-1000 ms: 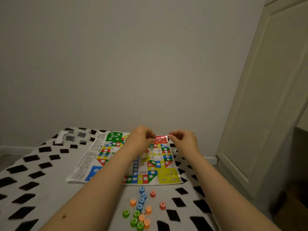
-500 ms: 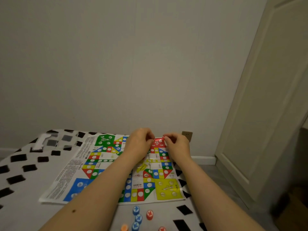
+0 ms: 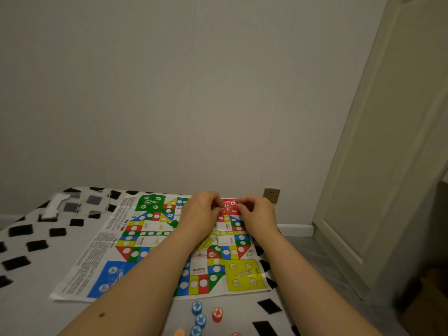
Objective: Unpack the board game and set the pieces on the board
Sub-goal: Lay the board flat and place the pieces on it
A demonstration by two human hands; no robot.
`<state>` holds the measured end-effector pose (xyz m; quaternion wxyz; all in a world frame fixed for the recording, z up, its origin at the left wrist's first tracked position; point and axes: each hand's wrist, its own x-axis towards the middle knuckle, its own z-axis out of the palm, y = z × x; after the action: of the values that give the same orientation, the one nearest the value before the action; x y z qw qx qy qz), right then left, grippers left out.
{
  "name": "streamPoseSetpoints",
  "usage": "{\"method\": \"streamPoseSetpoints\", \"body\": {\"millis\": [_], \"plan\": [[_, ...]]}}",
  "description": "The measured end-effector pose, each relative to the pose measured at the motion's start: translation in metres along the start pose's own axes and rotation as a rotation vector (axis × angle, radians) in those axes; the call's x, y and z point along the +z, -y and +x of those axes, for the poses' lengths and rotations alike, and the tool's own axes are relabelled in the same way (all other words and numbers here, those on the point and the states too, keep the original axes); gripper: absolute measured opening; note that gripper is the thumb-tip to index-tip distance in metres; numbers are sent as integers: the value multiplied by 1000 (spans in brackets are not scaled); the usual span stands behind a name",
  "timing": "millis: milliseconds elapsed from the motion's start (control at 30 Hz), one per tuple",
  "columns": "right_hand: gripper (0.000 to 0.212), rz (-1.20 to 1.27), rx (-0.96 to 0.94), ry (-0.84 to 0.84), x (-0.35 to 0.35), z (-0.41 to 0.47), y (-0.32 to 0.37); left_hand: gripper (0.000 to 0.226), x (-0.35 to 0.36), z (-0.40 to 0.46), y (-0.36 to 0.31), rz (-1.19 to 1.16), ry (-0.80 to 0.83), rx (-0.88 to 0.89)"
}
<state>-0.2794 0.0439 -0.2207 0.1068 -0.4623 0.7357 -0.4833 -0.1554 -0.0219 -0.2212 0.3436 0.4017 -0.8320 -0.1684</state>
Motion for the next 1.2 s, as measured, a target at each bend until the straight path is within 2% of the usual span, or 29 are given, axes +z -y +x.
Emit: {"method": "streamPoseSetpoints", "body": {"millis": [733, 1200], "plan": [[23, -209, -21, 53, 0, -4, 6, 10, 2, -1, 2, 11, -21, 38], [22, -225, -1, 47, 1, -3, 7, 8, 3, 0, 3, 12, -12, 30]]}}
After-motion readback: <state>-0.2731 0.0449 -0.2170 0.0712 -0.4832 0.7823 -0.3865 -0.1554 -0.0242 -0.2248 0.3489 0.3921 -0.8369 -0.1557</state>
